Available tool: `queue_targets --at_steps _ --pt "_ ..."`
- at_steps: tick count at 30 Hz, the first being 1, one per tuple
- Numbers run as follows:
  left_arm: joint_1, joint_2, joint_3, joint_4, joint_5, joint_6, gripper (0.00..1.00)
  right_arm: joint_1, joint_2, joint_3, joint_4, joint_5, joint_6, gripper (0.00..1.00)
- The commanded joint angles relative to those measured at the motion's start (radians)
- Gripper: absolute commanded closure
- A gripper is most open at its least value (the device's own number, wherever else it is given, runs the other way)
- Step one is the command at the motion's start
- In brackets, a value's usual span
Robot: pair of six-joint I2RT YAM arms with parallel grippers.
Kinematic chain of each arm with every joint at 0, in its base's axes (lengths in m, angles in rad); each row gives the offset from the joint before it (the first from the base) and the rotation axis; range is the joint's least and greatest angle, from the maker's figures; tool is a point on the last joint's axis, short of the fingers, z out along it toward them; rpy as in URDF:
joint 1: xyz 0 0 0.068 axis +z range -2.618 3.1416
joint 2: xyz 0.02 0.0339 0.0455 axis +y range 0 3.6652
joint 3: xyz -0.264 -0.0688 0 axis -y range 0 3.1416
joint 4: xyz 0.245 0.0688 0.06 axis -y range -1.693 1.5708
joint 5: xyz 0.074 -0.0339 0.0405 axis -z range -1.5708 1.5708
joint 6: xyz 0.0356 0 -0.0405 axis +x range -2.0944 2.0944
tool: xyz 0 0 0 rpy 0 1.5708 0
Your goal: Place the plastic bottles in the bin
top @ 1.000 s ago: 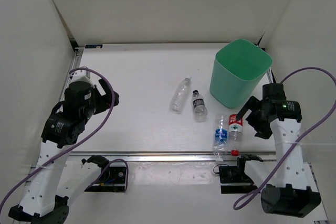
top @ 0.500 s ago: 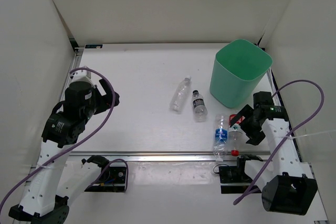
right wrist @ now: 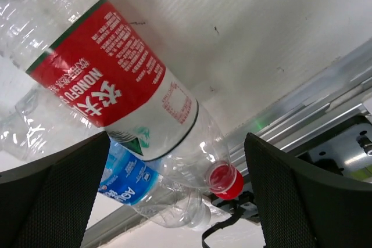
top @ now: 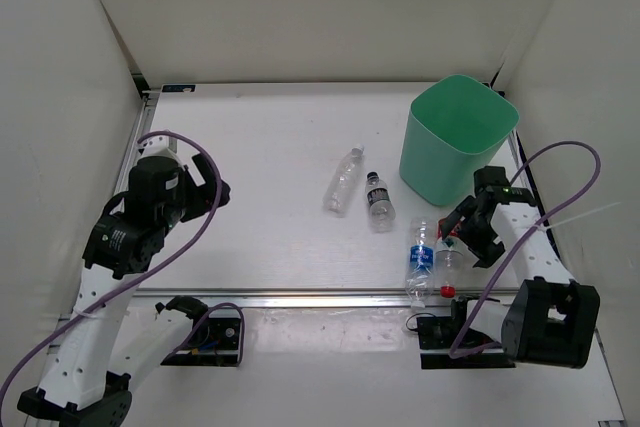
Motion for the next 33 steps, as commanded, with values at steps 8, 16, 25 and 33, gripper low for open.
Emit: queue_targets --at_steps 8,16,25,33 --pt "-0.001 0.020 -0.001 -0.014 0.031 -0.023 0.00 -0.023 0.063 -0.068 0.089 0.000 0.016 0.00" --pt "-0.001 0.020 0.010 -0.023 0.031 -0.023 0.00 -0.032 -0.024 -0.062 0.031 0.047 0.067 0.43" --pt "-0.001 0.009 -0.001 -0.014 0.060 -0.061 0.00 -0.032 -0.188 0.108 -0.208 0.032 0.122 0.72" --pt "-0.001 -0.009 -0.030 0.013 0.084 -0.061 0.00 -0.032 -0.348 0.435 -0.429 -0.057 0.151 0.91"
